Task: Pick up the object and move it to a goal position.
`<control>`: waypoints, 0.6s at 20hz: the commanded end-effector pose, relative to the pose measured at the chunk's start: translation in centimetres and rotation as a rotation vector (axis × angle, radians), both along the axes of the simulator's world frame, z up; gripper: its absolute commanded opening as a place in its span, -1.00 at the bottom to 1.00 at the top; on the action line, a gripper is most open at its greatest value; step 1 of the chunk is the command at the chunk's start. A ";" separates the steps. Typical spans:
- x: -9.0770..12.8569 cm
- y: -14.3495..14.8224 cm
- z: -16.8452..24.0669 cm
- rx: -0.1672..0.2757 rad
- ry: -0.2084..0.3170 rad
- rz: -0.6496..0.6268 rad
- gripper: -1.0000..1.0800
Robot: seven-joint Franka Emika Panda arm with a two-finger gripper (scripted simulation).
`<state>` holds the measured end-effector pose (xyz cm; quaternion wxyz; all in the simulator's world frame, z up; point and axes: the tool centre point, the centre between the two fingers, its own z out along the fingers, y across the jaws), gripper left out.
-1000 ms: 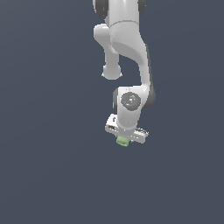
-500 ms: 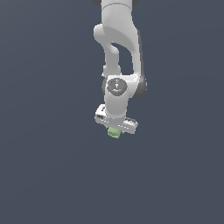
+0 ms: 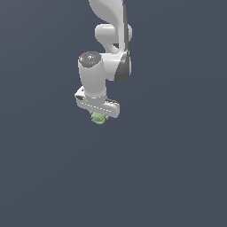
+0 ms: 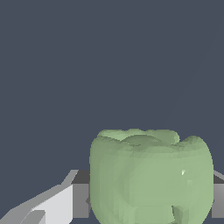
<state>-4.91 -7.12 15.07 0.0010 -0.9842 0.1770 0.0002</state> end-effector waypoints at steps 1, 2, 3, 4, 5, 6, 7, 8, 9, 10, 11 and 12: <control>-1.5 -2.3 1.8 0.001 0.000 0.000 -1.00; -2.0 -3.2 2.5 0.002 0.000 0.000 -1.00; -2.6 -4.2 3.2 0.002 0.000 0.000 -1.00; -3.1 -5.1 4.0 0.002 -0.001 0.000 -1.00; -3.7 -6.0 4.7 0.002 -0.001 0.000 -1.00; -4.2 -6.9 5.4 0.002 -0.001 0.000 -1.00; -4.7 -7.8 6.1 0.002 -0.001 0.000 -1.00; -5.2 -8.7 6.8 0.002 -0.001 0.000 -1.00; -5.7 -9.5 7.4 0.002 -0.001 0.000 -1.00; -6.2 -10.4 8.1 0.002 -0.001 0.000 -1.00; -6.6 -11.2 8.7 0.002 -0.001 0.000 -1.00; -7.1 -11.9 9.3 0.002 -0.001 0.000 -1.00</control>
